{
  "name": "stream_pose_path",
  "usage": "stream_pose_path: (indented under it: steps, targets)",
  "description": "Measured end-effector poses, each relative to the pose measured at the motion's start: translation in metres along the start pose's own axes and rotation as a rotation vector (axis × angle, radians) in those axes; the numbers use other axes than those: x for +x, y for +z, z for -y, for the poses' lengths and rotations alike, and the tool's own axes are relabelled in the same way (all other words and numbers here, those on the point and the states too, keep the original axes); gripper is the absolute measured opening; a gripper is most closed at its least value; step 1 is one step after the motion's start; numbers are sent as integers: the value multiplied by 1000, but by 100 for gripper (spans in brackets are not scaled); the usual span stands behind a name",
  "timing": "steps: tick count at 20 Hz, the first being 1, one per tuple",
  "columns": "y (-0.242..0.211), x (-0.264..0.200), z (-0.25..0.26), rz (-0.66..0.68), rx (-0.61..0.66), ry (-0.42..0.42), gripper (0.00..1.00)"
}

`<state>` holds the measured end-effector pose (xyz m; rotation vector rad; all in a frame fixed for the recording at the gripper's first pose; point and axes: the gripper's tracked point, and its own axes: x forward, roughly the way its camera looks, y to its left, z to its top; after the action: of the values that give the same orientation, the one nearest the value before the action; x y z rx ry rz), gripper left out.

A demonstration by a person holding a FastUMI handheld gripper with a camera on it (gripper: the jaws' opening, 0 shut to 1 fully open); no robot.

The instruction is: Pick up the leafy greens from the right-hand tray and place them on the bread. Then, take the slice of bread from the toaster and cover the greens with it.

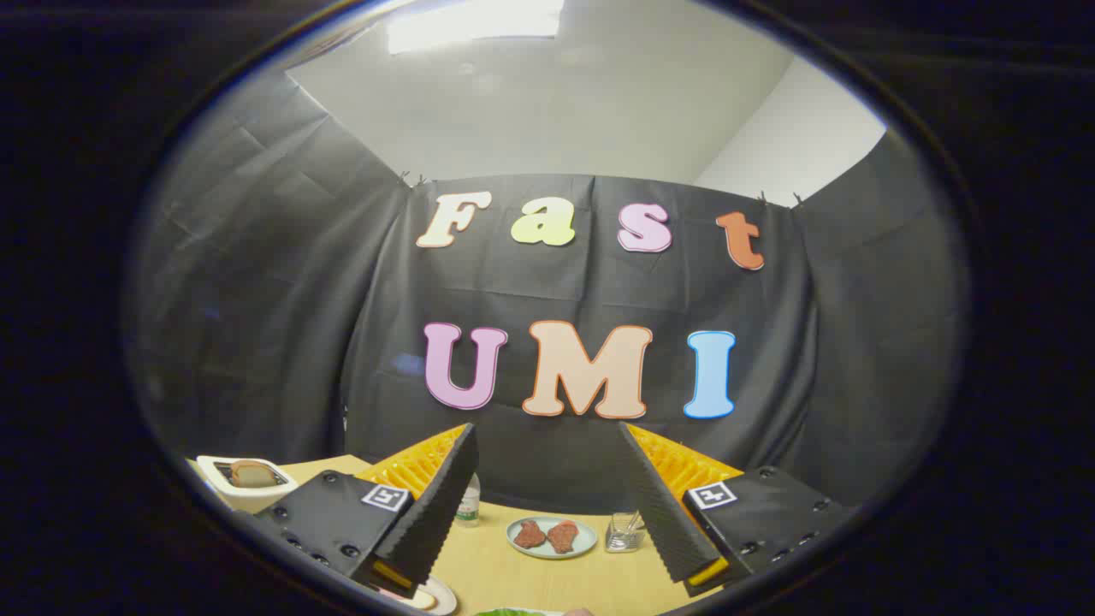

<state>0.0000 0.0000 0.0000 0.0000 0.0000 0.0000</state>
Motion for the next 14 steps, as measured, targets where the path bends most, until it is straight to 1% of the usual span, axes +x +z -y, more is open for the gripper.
stream_pose_path:
  steps: [9,14]
  targets:
    - [-6,5,0,-20,-7,30,100]
    - [-21,9,1,-47,-16,53,100]
